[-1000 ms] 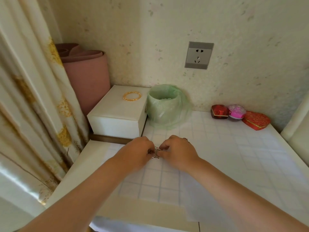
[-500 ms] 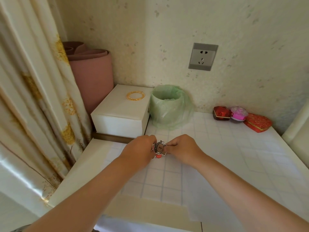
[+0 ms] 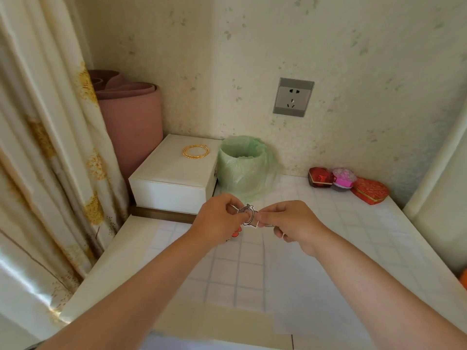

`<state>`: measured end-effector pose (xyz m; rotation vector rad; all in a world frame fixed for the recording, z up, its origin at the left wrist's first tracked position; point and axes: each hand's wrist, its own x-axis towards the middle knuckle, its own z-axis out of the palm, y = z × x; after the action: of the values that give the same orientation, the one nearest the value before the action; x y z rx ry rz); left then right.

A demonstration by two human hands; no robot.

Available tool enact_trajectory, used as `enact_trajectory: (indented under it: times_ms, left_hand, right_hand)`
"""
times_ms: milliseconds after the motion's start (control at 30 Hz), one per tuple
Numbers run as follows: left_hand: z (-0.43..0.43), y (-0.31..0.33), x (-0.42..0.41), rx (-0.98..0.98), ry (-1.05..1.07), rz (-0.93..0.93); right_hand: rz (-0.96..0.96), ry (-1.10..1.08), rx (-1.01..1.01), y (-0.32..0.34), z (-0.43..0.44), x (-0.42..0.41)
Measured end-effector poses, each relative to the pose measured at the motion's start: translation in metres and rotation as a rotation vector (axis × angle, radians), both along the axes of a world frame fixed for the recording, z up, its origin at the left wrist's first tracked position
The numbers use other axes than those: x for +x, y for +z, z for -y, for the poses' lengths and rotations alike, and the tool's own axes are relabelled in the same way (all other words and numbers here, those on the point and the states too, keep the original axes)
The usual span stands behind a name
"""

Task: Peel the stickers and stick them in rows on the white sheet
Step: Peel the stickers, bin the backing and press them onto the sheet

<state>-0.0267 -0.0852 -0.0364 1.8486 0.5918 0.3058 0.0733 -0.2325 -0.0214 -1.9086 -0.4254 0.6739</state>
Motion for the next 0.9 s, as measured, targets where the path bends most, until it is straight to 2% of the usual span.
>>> enact_trajectory:
  times_ms: [100,400,567,767,833,900]
  left_hand:
    - [0.004,0.006,0.004,-0.134,-0.001,0.030]
    - [0.021,0.013,0.015,-0.184,-0.073,0.006]
    - [0.029,0.010,0.024,-0.188,-0.036,0.028]
    - [0.034,0.004,0.036,-0.169,0.039,0.086]
    - [0.036,0.004,0.039,-0.157,0.047,0.100]
    - [0.036,0.005,0.042,-0.155,0.044,0.111]
  right_hand:
    - [-0.088,-0.073,0.063,0.002,0.009,-0.001]
    - [0.016,-0.099,0.068,0.002,0.019,0.008]
    - [0.209,-0.085,0.079,-0.002,0.016,0.012]
    - [0.558,-0.059,-0.012,-0.013,0.015,0.021]
    - [0.539,-0.028,0.025,-0.010,0.016,0.022]
    - [0.381,-0.034,0.118,-0.003,0.018,0.024]
